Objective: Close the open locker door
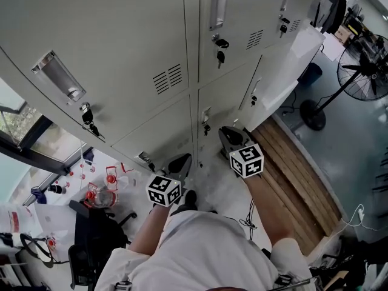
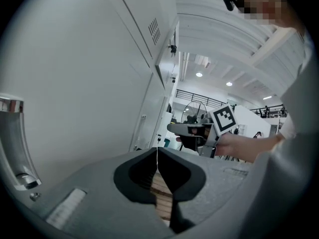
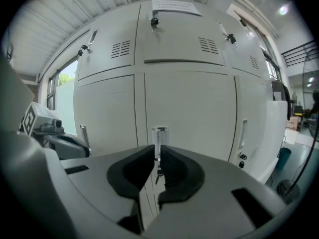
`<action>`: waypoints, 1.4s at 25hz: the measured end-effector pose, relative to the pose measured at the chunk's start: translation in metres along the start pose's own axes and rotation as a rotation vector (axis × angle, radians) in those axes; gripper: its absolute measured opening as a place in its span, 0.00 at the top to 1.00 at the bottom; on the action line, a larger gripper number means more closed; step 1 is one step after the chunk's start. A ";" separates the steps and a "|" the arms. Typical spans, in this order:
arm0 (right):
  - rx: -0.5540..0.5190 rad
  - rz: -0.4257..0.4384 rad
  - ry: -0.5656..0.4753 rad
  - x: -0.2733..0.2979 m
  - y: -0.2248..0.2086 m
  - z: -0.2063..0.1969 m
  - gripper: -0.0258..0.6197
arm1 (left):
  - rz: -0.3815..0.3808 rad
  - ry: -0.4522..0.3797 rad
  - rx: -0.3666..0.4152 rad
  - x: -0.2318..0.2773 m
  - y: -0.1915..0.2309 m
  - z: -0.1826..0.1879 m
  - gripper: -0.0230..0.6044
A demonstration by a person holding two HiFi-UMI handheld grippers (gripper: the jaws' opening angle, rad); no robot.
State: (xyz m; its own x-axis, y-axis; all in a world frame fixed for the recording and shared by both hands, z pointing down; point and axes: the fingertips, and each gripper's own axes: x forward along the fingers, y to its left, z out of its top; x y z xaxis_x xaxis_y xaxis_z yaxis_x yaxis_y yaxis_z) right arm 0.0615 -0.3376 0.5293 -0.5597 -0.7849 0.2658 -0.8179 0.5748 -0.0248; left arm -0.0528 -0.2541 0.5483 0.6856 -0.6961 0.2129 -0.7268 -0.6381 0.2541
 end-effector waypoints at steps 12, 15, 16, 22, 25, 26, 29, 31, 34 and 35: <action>0.024 -0.082 -0.062 -0.117 -0.009 -0.015 0.96 | 0.021 -0.025 0.006 -0.006 -0.049 -0.004 0.94; 0.009 -0.087 -0.071 -0.134 -0.005 -0.019 0.96 | 0.030 -0.036 0.006 -0.011 -0.056 -0.005 0.94; 0.006 -0.089 -0.076 -0.138 -0.004 -0.019 0.96 | 0.033 -0.041 0.006 -0.012 -0.058 -0.004 0.94; 0.020 -0.120 -0.102 -0.155 0.002 -0.020 0.96 | 0.028 -0.059 0.029 -0.025 -0.064 0.002 0.94; 0.028 -0.133 -0.116 -0.159 0.009 -0.017 0.96 | 0.021 -0.066 0.045 -0.033 -0.061 0.007 0.94; 0.028 -0.135 -0.120 -0.160 0.012 -0.016 0.96 | 0.017 -0.069 0.049 -0.036 -0.060 0.010 0.94; 0.016 -0.148 -0.134 -0.161 0.022 -0.011 0.96 | 0.000 -0.073 0.059 -0.044 -0.057 0.015 0.94; 0.020 -0.155 -0.138 -0.160 0.030 -0.009 0.96 | -0.015 -0.070 0.065 -0.048 -0.056 0.017 0.94; 0.022 -0.160 -0.143 -0.158 0.039 -0.003 0.96 | -0.041 -0.067 0.074 -0.053 -0.055 0.021 0.94; 0.020 -0.162 -0.145 -0.157 0.040 0.000 0.96 | -0.049 -0.069 0.076 -0.053 -0.054 0.023 0.94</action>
State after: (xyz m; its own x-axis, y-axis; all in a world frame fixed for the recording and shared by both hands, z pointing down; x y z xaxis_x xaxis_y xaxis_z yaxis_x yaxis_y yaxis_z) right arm 0.1162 -0.1911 0.4868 -0.4325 -0.8928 0.1260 -0.9006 0.4345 -0.0128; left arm -0.0507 -0.1905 0.5019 0.7177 -0.6829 0.1361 -0.6955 -0.6931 0.1895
